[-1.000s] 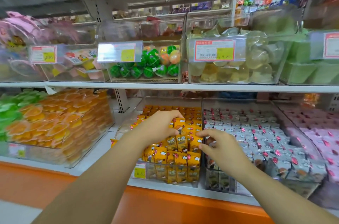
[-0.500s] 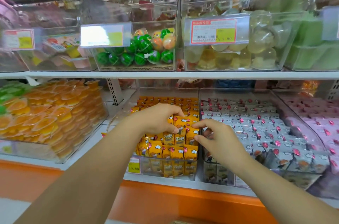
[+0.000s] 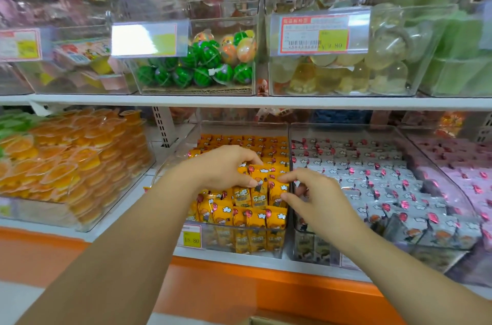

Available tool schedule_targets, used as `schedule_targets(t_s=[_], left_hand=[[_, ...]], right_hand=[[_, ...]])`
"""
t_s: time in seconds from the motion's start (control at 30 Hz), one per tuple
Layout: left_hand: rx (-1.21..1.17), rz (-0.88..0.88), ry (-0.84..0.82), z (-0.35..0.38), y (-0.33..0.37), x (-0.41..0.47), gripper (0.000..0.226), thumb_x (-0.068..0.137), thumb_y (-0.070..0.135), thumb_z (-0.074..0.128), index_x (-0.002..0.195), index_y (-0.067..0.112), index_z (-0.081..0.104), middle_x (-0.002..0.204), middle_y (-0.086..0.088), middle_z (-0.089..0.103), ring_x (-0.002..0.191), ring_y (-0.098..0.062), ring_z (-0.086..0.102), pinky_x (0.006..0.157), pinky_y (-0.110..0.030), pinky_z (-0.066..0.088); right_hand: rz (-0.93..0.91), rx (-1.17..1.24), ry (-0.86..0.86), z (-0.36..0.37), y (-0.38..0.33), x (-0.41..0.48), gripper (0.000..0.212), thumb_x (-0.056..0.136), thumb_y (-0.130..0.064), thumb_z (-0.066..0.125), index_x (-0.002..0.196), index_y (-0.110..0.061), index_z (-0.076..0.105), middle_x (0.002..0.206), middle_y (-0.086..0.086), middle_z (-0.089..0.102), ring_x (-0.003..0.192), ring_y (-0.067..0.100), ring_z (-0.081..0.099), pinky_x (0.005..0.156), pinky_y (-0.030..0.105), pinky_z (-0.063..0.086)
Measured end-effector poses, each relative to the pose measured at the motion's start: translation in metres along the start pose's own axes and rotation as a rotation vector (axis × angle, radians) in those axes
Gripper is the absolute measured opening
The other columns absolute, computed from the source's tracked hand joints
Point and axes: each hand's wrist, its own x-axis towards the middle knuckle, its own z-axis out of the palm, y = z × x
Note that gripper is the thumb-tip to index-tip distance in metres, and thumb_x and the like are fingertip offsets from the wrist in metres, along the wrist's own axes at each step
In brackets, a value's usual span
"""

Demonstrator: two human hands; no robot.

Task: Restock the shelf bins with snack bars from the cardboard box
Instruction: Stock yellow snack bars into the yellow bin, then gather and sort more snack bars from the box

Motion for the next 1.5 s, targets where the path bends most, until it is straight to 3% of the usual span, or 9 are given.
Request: schedule_targets(t_s=[0.17,0.27,0.43,0.57,0.8,0.93,1.13,1.27,1.5], left_hand=[[-0.036,0.005,0.025,0.016,0.003,-0.001,0.038,0.094,0.031,0.057,0.131,0.03,0.048,0.142,0.002,0.046,0.125,-0.017,0.044,0.091,-0.026,0.036],[-0.018,-0.008,0.029,0.023,0.008,-0.003,0.044,0.095,0.028,0.055,0.137,0.03,0.041,0.147,0.004,0.039,0.128,-0.018,0.042,0.099,-0.031,0.037],[-0.073,0.038,0.1,0.023,0.015,-0.011,0.07,0.089,0.022,0.065,0.146,0.039,0.027,0.155,0.008,0.026,0.139,-0.015,0.03,0.111,-0.03,0.027],[-0.048,0.055,0.231,0.024,0.021,-0.028,0.072,0.088,0.023,0.066,0.146,0.04,0.026,0.157,0.009,0.018,0.144,-0.014,0.018,0.118,-0.037,0.02],[-0.066,0.11,0.64,0.063,0.033,-0.066,0.046,0.093,0.014,0.057,0.136,0.027,0.048,0.146,0.006,0.038,0.137,-0.01,0.029,0.113,-0.022,0.019],[-0.31,0.173,0.809,0.111,0.05,-0.093,0.031,0.093,0.0,0.052,0.115,0.018,0.063,0.111,0.01,0.058,0.104,0.012,0.05,0.088,-0.001,0.034],[-0.585,0.035,0.583,0.228,0.078,-0.113,0.027,0.092,0.007,0.047,0.1,0.029,0.06,0.095,0.02,0.064,0.093,0.005,0.061,0.076,-0.003,0.041],[-0.506,-0.08,0.363,0.278,0.075,-0.111,0.026,0.095,0.005,0.05,0.106,0.025,0.062,0.096,0.022,0.059,0.086,0.023,0.051,0.075,0.006,0.033],[-0.536,-0.293,0.06,0.373,0.032,-0.08,0.027,0.095,0.006,0.05,0.112,0.023,0.063,0.105,0.012,0.065,0.098,0.002,0.058,0.087,-0.013,0.044]], right_hand=[[-0.069,-0.025,0.105,0.01,0.004,-0.007,0.03,0.087,-0.02,0.065,0.117,-0.026,0.064,0.082,-0.025,0.048,0.075,-0.008,0.045,0.068,0.006,0.032],[-0.092,-0.013,0.144,0.014,0.004,-0.017,0.034,0.088,-0.018,0.064,0.121,-0.025,0.063,0.085,-0.034,0.042,0.075,-0.013,0.04,0.076,0.008,0.035],[-0.109,-0.032,0.101,0.005,-0.002,-0.022,0.041,0.09,-0.02,0.061,0.131,-0.024,0.056,0.13,-0.018,0.049,0.101,0.0,0.051,0.101,0.024,0.041],[-0.123,0.025,0.086,-0.007,-0.007,-0.042,0.043,0.091,-0.018,0.06,0.132,-0.03,0.053,0.115,-0.029,0.044,0.078,-0.015,0.046,0.081,-0.002,0.034],[-0.099,0.1,0.067,-0.012,0.006,-0.1,0.032,0.089,-0.01,0.061,0.116,-0.027,0.063,0.09,-0.026,0.051,0.082,-0.008,0.05,0.071,0.0,0.034],[-0.071,0.134,0.087,-0.009,0.026,-0.143,0.034,0.088,-0.007,0.061,0.109,-0.033,0.062,0.09,-0.023,0.056,0.08,-0.001,0.054,0.067,0.003,0.038],[0.067,0.115,0.071,0.009,0.081,-0.208,0.037,0.087,-0.007,0.063,0.11,-0.035,0.058,0.099,-0.022,0.059,0.084,0.0,0.056,0.07,0.007,0.042],[0.236,0.085,-0.016,0.027,0.13,-0.237,0.037,0.088,-0.008,0.061,0.115,-0.034,0.056,0.101,-0.021,0.058,0.087,-0.005,0.055,0.08,0.006,0.043],[0.54,0.02,-0.313,0.068,0.205,-0.269,0.044,0.088,-0.009,0.062,0.127,-0.026,0.054,0.101,-0.013,0.059,0.086,0.001,0.058,0.076,0.008,0.042]])
